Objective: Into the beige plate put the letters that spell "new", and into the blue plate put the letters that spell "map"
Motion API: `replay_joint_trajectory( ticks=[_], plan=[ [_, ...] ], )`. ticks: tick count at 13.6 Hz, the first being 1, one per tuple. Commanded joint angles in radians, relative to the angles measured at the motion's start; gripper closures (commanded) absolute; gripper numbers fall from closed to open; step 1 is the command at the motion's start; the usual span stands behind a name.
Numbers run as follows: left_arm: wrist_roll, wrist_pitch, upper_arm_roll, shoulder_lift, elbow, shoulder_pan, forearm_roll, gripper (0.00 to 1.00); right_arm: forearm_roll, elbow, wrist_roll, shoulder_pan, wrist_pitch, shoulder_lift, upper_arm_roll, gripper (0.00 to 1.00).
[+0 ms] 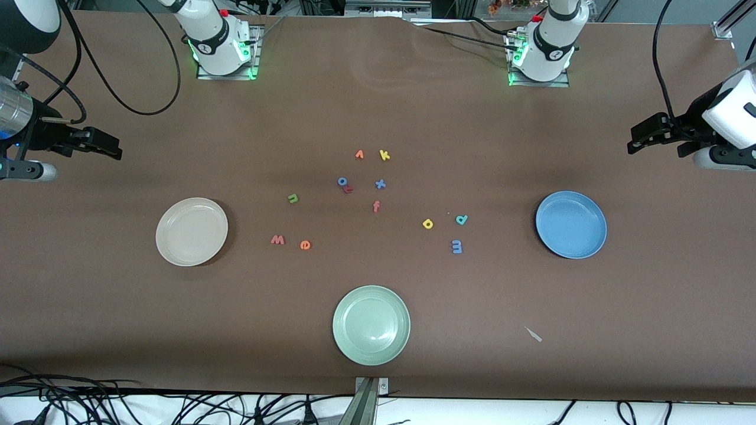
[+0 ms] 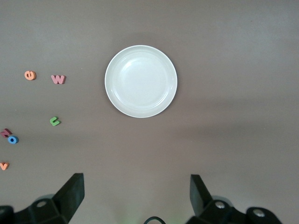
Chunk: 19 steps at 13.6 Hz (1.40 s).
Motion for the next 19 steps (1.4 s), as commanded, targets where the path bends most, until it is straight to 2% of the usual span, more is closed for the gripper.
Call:
replay_joint_trajectory(
  ticks=[1, 19],
  plan=[
    [-0.009, -0.005, 0.001, 0.007, 0.018, -0.004, -0.001, 0.0, 0.02, -0.014, -0.018, -0.009, 0.01, -0.013, 0.0, 0.0],
    [-0.007, -0.008, 0.004, 0.007, 0.016, 0.017, -0.004, 0.0, 0.02, -0.014, -0.018, -0.009, 0.01, -0.013, 0.0, 0.0]
  ],
)
